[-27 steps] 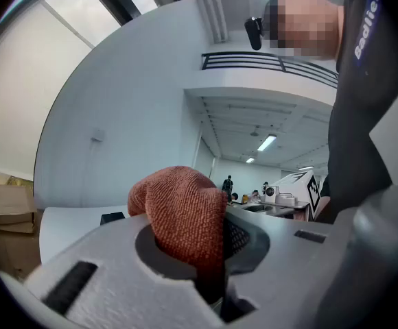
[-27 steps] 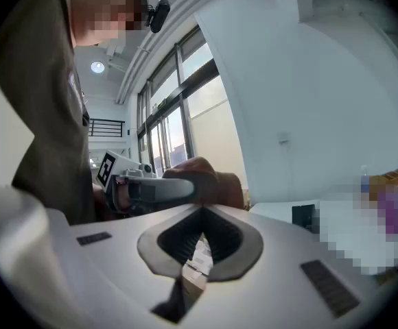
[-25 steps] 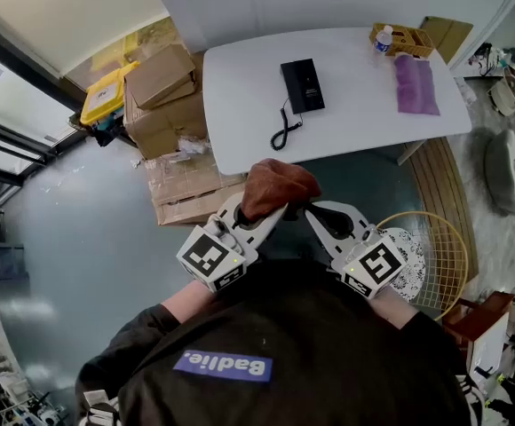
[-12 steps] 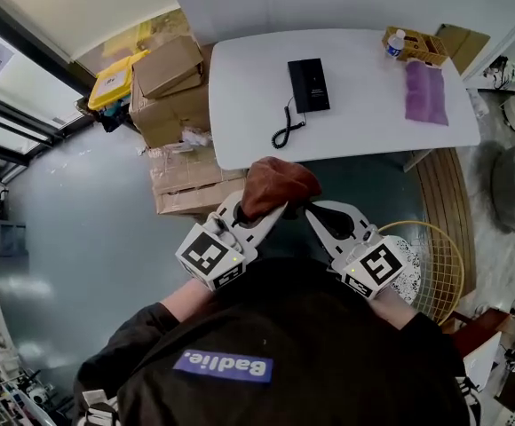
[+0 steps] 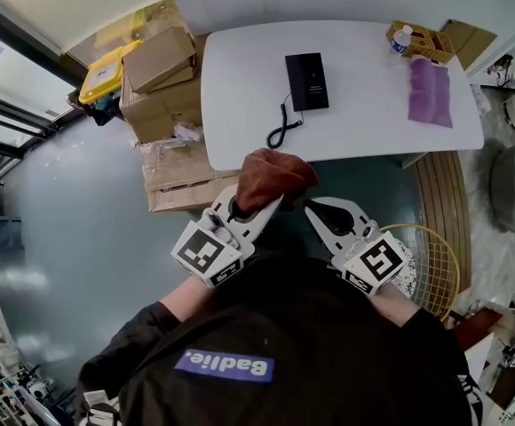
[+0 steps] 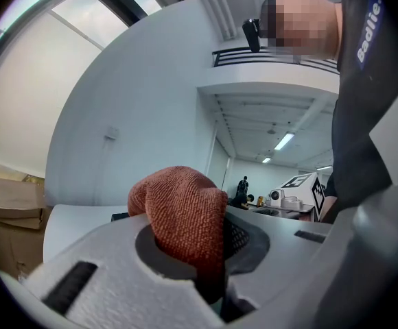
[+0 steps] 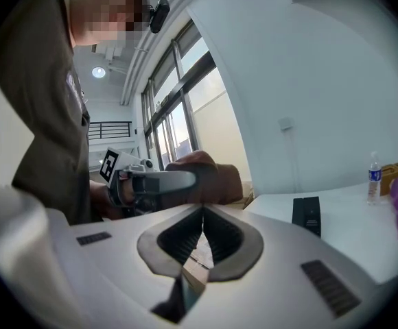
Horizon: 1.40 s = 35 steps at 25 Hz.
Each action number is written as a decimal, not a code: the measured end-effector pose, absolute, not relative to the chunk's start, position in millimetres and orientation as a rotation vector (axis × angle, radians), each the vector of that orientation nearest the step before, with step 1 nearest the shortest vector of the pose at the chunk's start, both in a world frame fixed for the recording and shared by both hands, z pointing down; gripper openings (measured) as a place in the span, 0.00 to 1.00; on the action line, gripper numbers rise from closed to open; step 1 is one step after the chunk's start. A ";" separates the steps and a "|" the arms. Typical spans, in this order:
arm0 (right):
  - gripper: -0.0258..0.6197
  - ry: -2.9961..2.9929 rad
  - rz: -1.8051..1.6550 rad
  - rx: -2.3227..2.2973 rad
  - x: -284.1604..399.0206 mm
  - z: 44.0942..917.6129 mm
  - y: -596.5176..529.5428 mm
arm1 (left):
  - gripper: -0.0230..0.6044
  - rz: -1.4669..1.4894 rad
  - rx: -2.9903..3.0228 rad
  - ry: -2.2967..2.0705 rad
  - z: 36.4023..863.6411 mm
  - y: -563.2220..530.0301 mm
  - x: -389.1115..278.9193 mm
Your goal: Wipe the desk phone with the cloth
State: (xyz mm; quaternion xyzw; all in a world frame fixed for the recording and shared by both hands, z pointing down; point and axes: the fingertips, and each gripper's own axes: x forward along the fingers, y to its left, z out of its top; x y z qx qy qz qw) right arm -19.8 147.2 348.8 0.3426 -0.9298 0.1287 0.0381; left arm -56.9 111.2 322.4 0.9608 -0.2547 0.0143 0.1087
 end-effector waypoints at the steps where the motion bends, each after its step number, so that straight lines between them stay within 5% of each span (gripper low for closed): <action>1: 0.09 -2.845 0.389 1.055 -21.5 349.7 139.4 | 0.11 0.035 2.825 -0.742 324.1 102.6 -57.8; 17: 0.09 -2.732 0.389 1.293 -47.2 348.1 19.6 | 0.11 0.034 2.878 -0.510 332.2 -18.3 -81.7; 35: 0.09 -2.791 0.479 1.127 26.7 377.2 -61.4 | 0.11 0.136 2.840 -0.746 379.7 -128.5 -20.6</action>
